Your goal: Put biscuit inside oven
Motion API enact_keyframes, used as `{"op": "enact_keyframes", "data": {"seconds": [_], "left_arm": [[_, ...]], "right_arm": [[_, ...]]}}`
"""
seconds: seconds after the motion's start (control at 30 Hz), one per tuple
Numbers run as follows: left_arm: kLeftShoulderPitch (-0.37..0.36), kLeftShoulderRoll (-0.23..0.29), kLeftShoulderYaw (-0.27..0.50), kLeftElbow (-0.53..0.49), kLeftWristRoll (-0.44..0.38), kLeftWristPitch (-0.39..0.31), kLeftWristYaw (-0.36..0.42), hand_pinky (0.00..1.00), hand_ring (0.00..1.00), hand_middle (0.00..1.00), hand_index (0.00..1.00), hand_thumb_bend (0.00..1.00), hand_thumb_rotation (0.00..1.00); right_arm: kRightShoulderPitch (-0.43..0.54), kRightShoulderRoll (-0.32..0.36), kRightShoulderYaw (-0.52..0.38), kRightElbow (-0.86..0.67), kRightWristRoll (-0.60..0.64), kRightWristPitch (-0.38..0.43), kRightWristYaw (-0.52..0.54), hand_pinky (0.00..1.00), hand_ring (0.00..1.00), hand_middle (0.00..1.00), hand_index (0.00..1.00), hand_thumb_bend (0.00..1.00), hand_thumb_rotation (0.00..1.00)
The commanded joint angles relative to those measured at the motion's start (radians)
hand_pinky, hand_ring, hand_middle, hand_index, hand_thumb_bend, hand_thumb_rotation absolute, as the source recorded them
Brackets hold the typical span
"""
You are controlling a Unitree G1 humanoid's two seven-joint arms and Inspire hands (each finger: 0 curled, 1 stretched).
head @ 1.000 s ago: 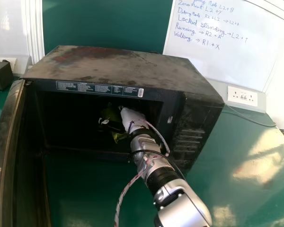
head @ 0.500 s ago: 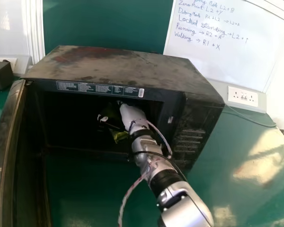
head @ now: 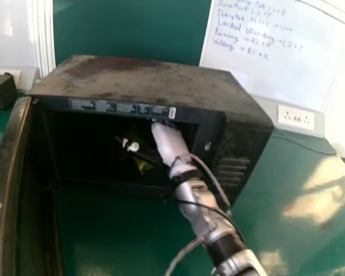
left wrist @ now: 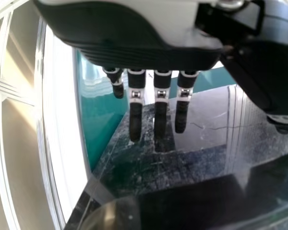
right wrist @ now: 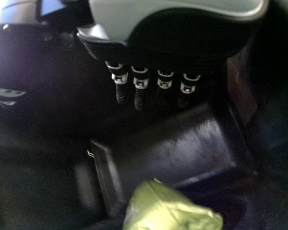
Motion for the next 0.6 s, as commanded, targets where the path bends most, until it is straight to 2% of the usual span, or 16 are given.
{"op": "enact_keyframes", "data": {"seconds": [0.0,0.07,0.27,0.43,0.57], "left_arm": [[-0.021,0.000,0.001,0.029,-0.016,-0.038,-0.004,0.61,0.70,0.75,0.75,0.88,0.87],[-0.020,0.006,-0.002,0.032,-0.028,-0.040,-0.007,0.59,0.69,0.74,0.75,0.88,0.87],[0.002,0.012,-0.020,0.015,-0.077,-0.019,-0.019,0.68,0.75,0.76,0.77,0.86,0.87],[0.007,0.009,-0.028,-0.001,-0.101,-0.003,-0.020,0.63,0.72,0.75,0.74,0.88,0.90],[-0.010,0.006,-0.025,0.012,-0.109,-0.012,-0.024,0.64,0.71,0.74,0.74,0.89,0.94]], "right_arm": [[0.095,-0.073,-0.048,-0.171,0.010,0.012,0.060,1.00,1.00,0.98,1.00,1.00,0.81],[0.141,-0.096,-0.069,-0.259,0.010,0.024,0.104,1.00,1.00,0.99,1.00,1.00,0.86],[0.246,-0.140,-0.120,-0.432,0.029,0.014,0.199,1.00,1.00,1.00,1.00,1.00,0.88],[0.338,-0.156,-0.166,-0.562,0.038,-0.006,0.221,1.00,1.00,1.00,1.00,1.00,0.87],[0.405,-0.175,-0.205,-0.641,0.044,-0.026,0.235,1.00,1.00,1.00,1.00,1.00,0.89]]}}
